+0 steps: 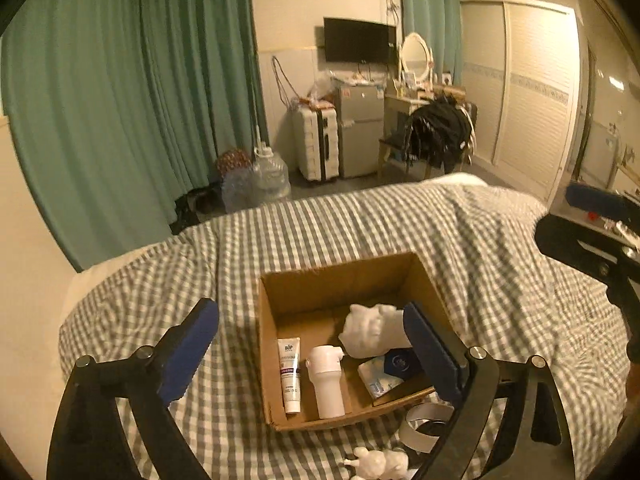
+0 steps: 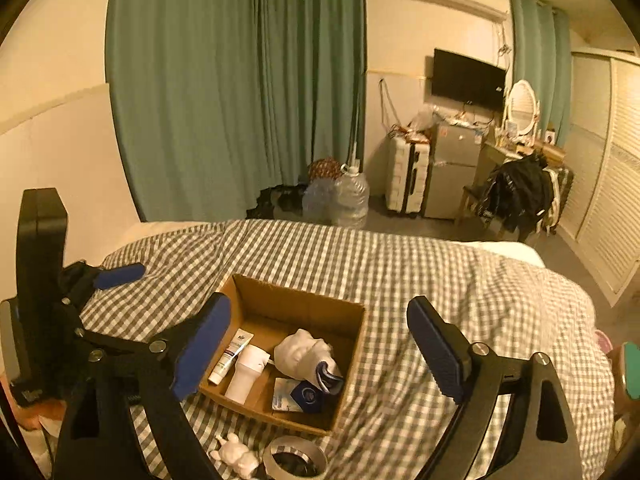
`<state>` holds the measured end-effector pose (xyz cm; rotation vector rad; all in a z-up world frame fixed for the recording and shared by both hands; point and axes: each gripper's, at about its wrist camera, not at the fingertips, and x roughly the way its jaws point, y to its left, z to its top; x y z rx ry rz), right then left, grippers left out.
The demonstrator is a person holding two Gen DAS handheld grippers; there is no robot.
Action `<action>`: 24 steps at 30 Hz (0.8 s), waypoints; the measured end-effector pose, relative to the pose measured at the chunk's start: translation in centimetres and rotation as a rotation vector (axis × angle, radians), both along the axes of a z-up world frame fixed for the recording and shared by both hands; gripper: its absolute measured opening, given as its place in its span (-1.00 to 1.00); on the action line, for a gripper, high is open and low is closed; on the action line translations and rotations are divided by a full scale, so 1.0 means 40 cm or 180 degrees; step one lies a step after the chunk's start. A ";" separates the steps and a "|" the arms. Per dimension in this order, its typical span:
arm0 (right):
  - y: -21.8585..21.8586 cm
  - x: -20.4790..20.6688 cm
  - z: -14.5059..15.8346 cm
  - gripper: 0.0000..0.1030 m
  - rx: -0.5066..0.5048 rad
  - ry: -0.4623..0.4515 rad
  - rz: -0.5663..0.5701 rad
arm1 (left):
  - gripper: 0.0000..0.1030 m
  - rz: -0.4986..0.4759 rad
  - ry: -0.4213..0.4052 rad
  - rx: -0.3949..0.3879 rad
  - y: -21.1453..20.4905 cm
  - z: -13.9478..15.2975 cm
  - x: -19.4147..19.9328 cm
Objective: Organize objects
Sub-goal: 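Move both tools back toward the figurine and tape roll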
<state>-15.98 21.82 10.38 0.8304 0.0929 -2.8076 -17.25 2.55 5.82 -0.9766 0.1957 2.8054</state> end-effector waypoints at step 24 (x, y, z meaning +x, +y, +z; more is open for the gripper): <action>-0.030 0.299 -0.025 0.88 0.0213 -0.0066 -0.0152 | 0.98 0.0378 0.0366 0.0165 -0.091 -0.006 0.253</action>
